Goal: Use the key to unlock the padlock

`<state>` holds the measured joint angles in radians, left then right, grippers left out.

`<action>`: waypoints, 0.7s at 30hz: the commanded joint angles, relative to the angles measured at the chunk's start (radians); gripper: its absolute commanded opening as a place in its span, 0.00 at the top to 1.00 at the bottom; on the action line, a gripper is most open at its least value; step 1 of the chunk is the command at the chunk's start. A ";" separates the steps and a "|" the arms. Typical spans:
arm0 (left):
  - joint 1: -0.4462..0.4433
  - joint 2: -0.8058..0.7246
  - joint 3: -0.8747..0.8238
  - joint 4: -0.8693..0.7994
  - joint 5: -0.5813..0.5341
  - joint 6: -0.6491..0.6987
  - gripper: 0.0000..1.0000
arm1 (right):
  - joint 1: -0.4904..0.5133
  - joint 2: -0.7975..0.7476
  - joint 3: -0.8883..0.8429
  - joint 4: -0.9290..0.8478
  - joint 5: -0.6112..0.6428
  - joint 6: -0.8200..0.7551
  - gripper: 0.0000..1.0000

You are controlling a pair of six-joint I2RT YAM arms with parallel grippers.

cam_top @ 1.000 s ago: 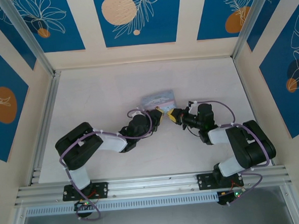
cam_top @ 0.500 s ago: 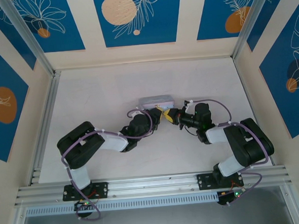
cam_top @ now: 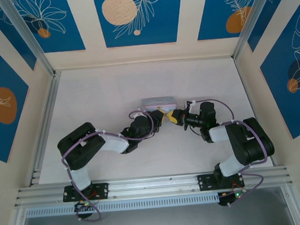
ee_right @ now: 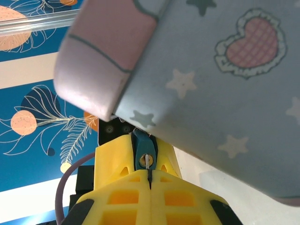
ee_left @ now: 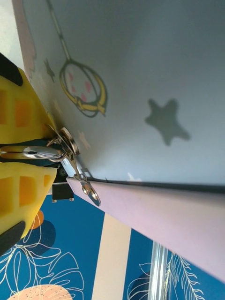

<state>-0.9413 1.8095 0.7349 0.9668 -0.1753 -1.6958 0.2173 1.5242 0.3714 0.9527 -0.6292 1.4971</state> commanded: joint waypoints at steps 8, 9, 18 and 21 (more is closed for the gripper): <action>-0.055 -0.054 -0.009 0.134 0.117 -0.001 1.00 | -0.042 0.025 0.035 -0.058 0.042 -0.045 1.00; -0.056 -0.056 -0.009 0.133 0.117 0.000 1.00 | -0.041 0.027 0.035 -0.059 0.041 -0.046 1.00; -0.056 -0.053 -0.001 0.140 0.110 0.001 1.00 | -0.025 0.028 0.019 -0.022 0.046 -0.025 1.00; -0.055 -0.050 0.005 0.161 0.097 -0.006 1.00 | -0.015 0.028 0.006 0.004 0.059 -0.020 1.00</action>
<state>-0.9485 1.8091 0.7204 0.9806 -0.1699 -1.6966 0.1886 1.5372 0.3779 0.9314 -0.6300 1.4830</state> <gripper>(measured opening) 0.104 0.054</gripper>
